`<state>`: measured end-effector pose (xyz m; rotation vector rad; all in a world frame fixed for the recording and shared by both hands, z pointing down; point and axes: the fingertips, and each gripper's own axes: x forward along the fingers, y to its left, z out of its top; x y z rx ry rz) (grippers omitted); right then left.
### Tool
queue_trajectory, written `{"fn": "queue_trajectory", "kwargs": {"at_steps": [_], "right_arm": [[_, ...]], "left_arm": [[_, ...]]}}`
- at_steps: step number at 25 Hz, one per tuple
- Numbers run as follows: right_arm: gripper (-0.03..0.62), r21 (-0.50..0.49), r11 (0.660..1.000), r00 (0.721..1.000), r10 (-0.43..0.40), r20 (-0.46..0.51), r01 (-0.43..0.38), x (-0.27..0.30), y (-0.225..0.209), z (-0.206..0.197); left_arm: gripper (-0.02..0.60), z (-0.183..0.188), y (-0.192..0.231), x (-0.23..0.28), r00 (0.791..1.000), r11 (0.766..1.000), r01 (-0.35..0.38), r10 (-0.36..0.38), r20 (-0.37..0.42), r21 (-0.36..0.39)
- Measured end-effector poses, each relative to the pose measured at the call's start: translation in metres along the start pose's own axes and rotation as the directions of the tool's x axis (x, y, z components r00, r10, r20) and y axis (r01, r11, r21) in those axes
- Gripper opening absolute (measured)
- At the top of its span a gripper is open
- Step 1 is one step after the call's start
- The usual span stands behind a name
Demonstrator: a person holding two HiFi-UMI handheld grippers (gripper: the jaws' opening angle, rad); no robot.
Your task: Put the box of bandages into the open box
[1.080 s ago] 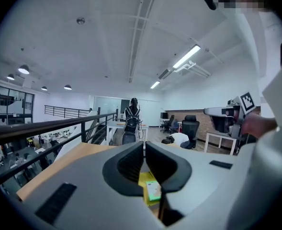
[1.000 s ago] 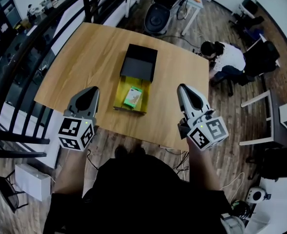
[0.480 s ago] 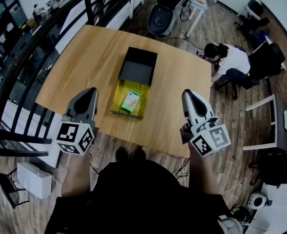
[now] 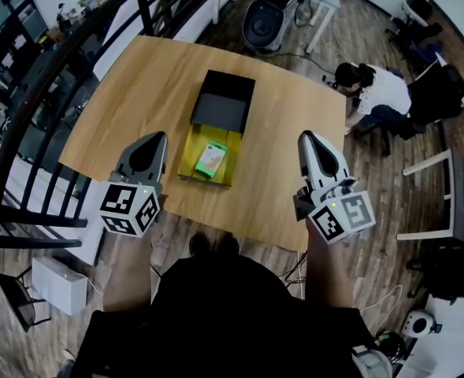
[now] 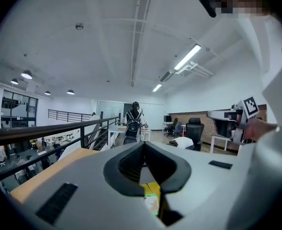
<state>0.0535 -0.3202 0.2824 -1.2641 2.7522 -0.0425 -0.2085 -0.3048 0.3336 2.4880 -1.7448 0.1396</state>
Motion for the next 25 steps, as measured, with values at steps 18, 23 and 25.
{"fn": "queue_trajectory", "kwargs": {"at_steps": [18, 23, 25], "right_arm": [[0.035, 0.004, 1.0, 0.999, 0.007, -0.042, -0.007, -0.001, -0.001, -0.02], [0.035, 0.001, 1.0, 0.999, 0.012, -0.046, -0.012, 0.001, 0.004, -0.019], [0.035, 0.0, 1.0, 0.999, 0.015, -0.047, -0.015, 0.002, 0.006, -0.018]], "left_arm": [[0.014, -0.01, 0.002, -0.006, 1.0, 0.999, -0.016, 0.015, -0.012, -0.031], [0.014, -0.01, 0.006, -0.006, 1.0, 0.999, -0.018, 0.017, -0.014, -0.038], [0.014, -0.01, 0.007, -0.006, 1.0, 0.999, -0.016, 0.016, -0.015, -0.039]]}}
